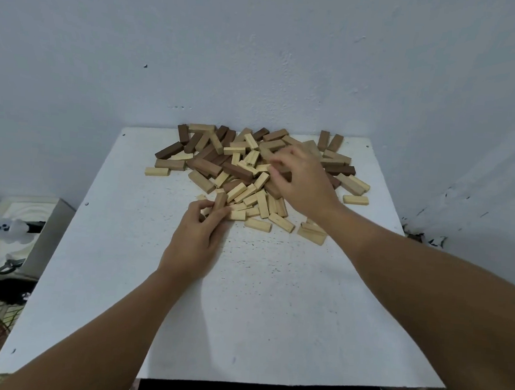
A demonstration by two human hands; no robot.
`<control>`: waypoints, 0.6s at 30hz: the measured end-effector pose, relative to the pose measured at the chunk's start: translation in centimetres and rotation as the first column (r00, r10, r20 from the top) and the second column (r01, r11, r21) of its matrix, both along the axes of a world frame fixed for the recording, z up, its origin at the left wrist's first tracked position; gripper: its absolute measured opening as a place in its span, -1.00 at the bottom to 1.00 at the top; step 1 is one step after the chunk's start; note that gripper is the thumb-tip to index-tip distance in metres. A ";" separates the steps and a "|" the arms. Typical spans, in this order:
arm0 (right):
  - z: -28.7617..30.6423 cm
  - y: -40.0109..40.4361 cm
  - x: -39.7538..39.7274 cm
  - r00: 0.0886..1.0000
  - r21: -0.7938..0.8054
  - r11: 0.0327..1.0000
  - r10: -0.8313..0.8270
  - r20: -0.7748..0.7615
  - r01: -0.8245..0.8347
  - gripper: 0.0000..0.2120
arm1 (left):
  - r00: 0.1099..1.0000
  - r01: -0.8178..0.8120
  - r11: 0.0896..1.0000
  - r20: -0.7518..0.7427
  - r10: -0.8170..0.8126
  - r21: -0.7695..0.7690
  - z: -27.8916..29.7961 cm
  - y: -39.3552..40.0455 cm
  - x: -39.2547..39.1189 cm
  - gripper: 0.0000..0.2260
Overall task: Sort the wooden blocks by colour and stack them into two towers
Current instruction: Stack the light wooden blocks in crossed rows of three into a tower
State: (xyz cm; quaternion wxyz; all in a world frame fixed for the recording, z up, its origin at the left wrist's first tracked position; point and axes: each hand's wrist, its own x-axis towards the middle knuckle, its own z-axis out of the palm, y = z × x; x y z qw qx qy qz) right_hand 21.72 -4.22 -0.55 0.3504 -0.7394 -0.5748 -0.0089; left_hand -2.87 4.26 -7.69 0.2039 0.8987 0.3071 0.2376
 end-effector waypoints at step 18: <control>-6.4 -8.6 -0.8 0.982 -0.416 0.905 -0.005 0.190 0.085 -0.41 | 0.835 -0.059 0.680 0.337 0.435 -0.731 7.0 5.2 7.0 -0.51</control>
